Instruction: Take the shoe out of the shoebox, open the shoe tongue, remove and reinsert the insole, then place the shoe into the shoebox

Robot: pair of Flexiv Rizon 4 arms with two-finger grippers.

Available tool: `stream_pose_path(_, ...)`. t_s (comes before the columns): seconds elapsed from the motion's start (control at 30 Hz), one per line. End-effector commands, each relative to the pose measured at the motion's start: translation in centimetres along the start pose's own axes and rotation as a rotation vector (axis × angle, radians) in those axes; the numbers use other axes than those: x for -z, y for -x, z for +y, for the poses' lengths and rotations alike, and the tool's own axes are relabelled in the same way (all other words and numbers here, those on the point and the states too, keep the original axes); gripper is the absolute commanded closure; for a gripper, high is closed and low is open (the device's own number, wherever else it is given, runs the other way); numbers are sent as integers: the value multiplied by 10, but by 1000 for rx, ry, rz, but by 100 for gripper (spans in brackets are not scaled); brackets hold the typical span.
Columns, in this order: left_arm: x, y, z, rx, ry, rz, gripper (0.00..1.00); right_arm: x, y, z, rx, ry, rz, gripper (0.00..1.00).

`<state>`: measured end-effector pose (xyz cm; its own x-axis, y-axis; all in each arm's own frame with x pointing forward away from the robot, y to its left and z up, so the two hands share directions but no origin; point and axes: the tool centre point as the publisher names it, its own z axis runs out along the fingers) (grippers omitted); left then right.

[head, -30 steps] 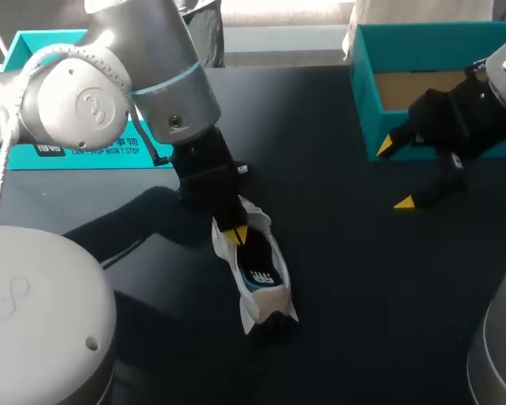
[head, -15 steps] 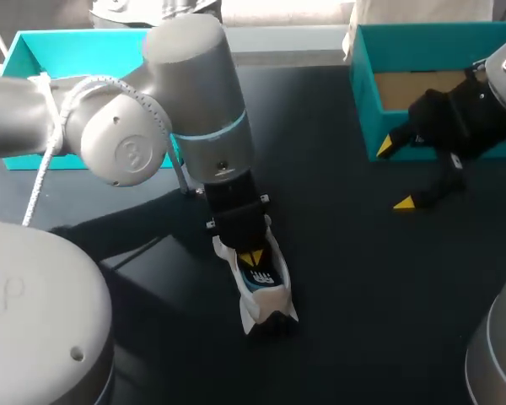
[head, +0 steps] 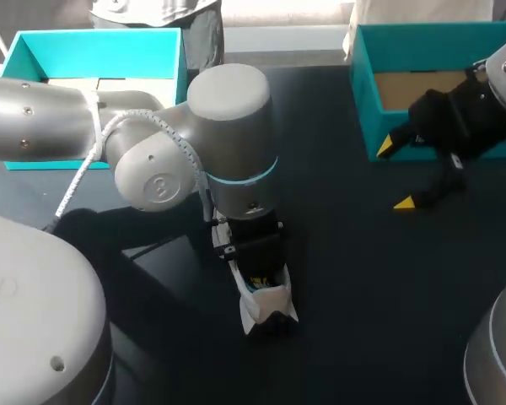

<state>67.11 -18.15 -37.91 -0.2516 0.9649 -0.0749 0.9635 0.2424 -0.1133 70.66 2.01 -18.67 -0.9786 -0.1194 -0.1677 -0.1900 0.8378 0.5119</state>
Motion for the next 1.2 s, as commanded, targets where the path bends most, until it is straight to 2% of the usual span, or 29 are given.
stream_pose_path(0.03, 28, -2, -5, -20, -4, -5, 100, -1, 1, 0, -1, -3, 2, 0)
stream_pose_path(0.2, 34, -5, -14, -69, -97, 42, 100, -1, 1, 0, -1, -3, 2, 0)
stream_pose_path(0.43, 11, -4, -25, -78, -111, 72, 100, -1, 1, 0, -1, -3, 2, 0)
stream_pose_path(0.63, -20, -4, -24, -36, -49, 98, 100, -1, 1, 0, -1, -3, 2, 0)
stream_pose_path(0.73, -27, -6, -23, -5, -32, 76, 100, -1, 1, 0, -1, -3, 2, 0)
stream_pose_path(0.83, -26, -7, -23, 11, -16, 48, 100, -1, 1, 0, -1, -3, 2, 0)
stream_pose_path(1.1, -4, -11, -28, 8, -34, -4, 100, -1, 1, 0, -1, -3, 2, 0)
stream_pose_path(1.2, -5, -9, -31, 2, -44, -18, 100, -1, 1, 0, -1, -3, 2, 0)
